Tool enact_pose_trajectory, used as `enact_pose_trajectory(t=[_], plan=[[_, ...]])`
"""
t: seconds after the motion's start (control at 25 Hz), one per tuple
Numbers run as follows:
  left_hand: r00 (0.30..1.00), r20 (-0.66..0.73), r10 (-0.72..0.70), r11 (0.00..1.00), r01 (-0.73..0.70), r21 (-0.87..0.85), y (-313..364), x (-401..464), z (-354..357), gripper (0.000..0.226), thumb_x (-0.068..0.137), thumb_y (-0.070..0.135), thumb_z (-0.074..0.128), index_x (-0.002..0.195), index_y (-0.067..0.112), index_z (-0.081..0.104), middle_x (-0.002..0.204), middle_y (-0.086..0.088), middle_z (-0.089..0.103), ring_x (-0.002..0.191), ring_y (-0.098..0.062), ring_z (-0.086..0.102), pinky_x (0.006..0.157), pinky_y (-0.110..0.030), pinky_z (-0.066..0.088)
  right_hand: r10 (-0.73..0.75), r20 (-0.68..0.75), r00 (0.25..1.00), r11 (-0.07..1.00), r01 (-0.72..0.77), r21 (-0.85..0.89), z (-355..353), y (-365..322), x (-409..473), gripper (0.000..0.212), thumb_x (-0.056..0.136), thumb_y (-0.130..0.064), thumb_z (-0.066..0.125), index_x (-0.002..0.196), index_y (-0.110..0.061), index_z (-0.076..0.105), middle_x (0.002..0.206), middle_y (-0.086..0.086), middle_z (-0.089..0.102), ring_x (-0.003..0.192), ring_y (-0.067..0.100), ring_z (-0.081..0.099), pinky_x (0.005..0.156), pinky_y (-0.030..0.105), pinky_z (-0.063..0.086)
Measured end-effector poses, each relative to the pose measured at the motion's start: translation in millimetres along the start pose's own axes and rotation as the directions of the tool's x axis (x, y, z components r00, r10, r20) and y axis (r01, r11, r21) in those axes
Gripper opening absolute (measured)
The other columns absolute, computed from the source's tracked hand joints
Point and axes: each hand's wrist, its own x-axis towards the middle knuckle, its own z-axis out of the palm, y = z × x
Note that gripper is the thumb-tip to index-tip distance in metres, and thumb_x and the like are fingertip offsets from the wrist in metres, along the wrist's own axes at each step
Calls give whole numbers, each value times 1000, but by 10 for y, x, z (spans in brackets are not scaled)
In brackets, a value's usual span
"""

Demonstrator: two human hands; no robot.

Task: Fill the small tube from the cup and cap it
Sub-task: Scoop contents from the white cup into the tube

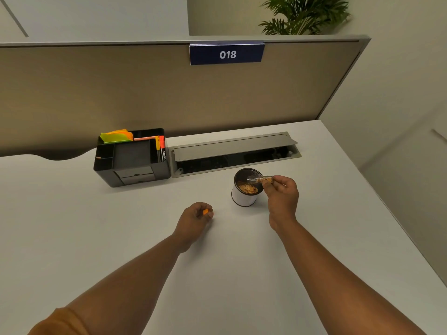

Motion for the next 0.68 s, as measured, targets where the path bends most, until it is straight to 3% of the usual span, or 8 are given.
enact_pose_trajectory(t=[0.44, 0.68], plan=[[1000, 8, 4, 999, -3, -38, -7, -15, -15, 12, 97, 13, 64, 108, 12, 69, 114, -7, 68, 97, -18, 61, 78, -20, 47, -37, -11, 999, 997, 36, -70, 42, -12, 5, 28, 87, -7, 75, 105, -25, 63, 100, -6, 70, 84, 1, 65, 55, 4, 47], [1000, 18, -12, 998, 13, -55, -10, -10, -14, 12, 97, 13, 64, 108, 13, 69, 115, -8, 68, 101, -21, 61, 86, -26, 46, -218, 59, 974, 944, 226, -242, 40, 6, -31, 22, 89, -8, 73, 107, -18, 67, 98, -5, 70, 89, 9, 68, 73, 13, 55]])
